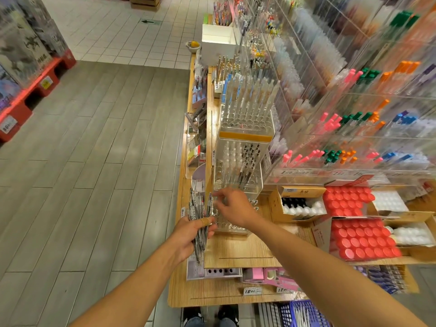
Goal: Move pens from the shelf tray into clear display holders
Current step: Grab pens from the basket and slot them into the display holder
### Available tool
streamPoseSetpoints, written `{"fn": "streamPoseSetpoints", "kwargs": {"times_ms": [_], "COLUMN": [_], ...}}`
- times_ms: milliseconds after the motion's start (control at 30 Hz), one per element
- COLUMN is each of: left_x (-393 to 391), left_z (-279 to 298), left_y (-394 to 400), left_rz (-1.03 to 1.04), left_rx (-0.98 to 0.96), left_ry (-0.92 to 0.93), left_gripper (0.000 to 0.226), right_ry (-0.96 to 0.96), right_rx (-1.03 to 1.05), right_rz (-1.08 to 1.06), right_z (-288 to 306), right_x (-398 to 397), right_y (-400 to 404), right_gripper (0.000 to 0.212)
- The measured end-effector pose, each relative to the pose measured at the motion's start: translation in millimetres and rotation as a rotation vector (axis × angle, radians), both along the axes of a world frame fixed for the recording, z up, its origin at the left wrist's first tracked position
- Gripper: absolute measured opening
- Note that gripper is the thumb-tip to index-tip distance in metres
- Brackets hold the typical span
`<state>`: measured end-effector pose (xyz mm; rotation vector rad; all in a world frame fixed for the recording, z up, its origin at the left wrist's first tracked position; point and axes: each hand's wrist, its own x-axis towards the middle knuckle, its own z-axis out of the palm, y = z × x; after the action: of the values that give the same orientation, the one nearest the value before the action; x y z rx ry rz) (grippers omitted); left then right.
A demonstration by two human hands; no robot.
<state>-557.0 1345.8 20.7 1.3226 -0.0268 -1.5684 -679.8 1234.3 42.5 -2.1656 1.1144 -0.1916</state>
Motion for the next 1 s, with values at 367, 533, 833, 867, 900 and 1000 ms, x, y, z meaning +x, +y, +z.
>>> {"fn": "streamPoseSetpoints", "kwargs": {"times_ms": [367,533,833,867,900,1000], "left_x": [1.5,6.5,14.8,15.3,15.9,17.4], "left_z": [5.9,2.7,3.5,3.0,2.3,-0.8], "left_y": [2.4,5.8,-0.9,-1.3,-1.3,0.6], "left_rz": [-0.033,0.092,0.135,0.143,0.149,0.144], "left_rx": [-0.058,0.036,0.120,0.127,0.134,0.156], "left_ry": [0.107,0.088,-0.013,-0.017,-0.024,-0.046], "left_gripper": [0.043,0.035,0.020,0.020,0.019,0.021], "right_ry": [-0.501,-0.472,-0.477,-0.501,-0.521,-0.494], "right_rx": [0.796,0.464,0.100,0.101,0.099,0.046], "right_rz": [-0.157,-0.159,-0.228,-0.250,-0.269,-0.277], "right_z": [21.6,27.8,17.7,16.3,14.8,10.0], "right_x": [-3.8,-10.5,3.9,4.4,4.3,0.2], "right_y": [-5.6,-7.3,4.5,4.3,3.5,-2.1], "right_gripper": [0.011,0.011,0.007,0.007,0.007,0.012]}}
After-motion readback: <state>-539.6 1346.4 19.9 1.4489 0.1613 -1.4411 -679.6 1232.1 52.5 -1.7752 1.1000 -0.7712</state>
